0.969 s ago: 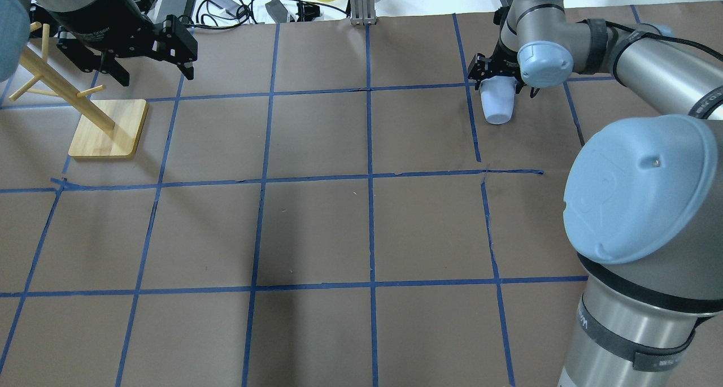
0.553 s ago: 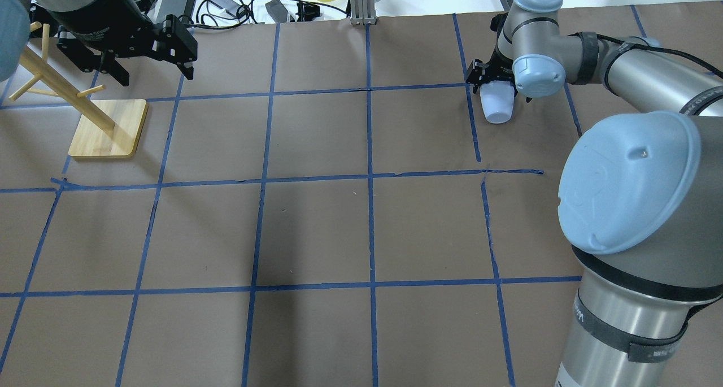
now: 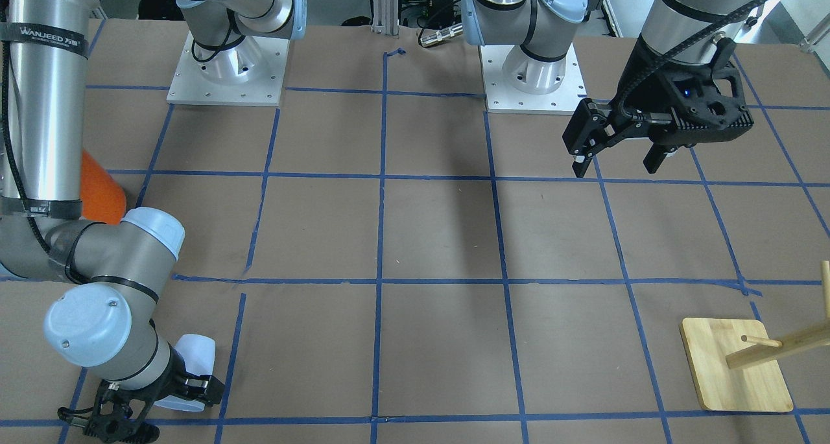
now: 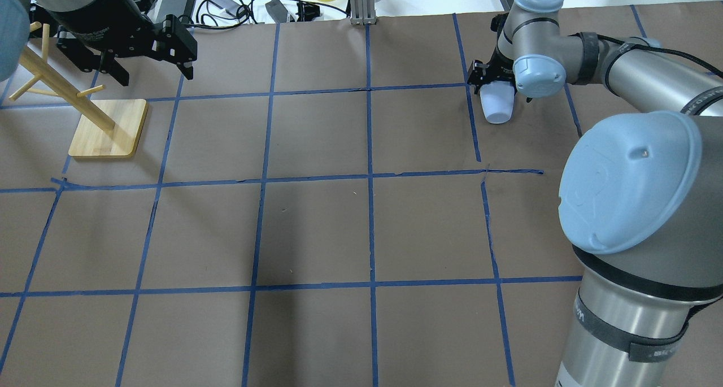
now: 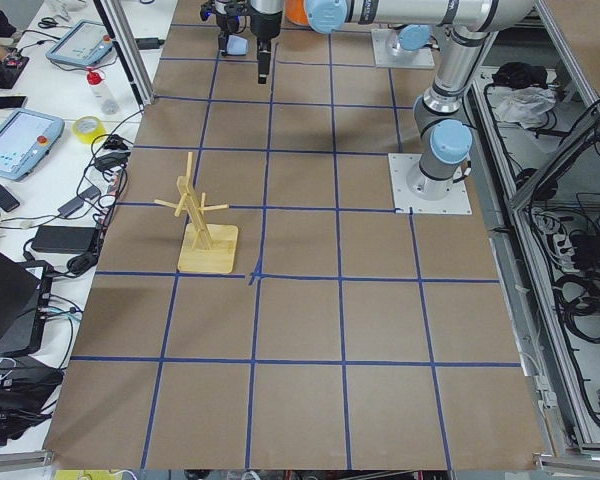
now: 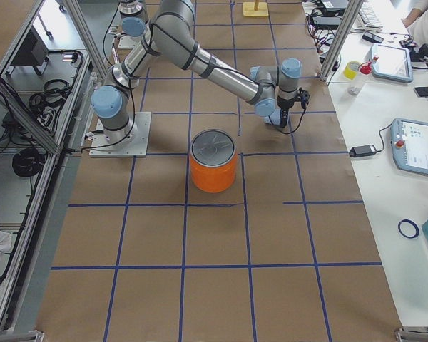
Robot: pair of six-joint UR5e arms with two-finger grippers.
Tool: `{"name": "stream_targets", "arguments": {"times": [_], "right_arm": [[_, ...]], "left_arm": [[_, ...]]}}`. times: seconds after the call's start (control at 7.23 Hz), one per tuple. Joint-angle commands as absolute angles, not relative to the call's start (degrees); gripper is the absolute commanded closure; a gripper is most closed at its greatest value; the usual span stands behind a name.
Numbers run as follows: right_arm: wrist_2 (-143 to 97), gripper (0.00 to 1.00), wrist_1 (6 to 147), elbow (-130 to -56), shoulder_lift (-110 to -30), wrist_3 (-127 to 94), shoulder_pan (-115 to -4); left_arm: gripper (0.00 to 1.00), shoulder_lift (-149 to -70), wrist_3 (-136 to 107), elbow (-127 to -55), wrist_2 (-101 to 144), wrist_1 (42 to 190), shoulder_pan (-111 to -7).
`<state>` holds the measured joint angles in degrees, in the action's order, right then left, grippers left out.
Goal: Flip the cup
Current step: 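Lift the white cup with the right gripper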
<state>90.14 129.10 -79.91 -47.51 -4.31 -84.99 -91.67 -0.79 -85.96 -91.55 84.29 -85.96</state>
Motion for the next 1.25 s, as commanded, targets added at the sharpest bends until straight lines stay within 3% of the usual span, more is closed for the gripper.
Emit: {"name": "stream_targets", "arguments": {"times": [0.0, 0.28, 0.83, 1.11], "right_arm": [[90.4, 0.73, 127.3, -79.9, -48.6, -4.3, -85.0], [90.1, 0.78, 125.4, -80.9, -49.8, -4.3, -85.0], [90.8, 1.00, 121.1, -81.2, -56.2, -3.9, -89.1], [90.0, 1.00, 119.7, -81.7, -59.3, -1.6, -96.6]], "left_arm": [[0.00, -91.7, -0.8, -86.0, -91.6, 84.3, -86.0], [0.00, -91.8, -0.8, -86.0, -91.6, 84.3, -86.0], [0.00, -91.7, -0.8, -86.0, -91.5, 84.3, -86.0], [0.00, -91.7, -0.8, -86.0, -91.4, 84.3, -86.0]]}}
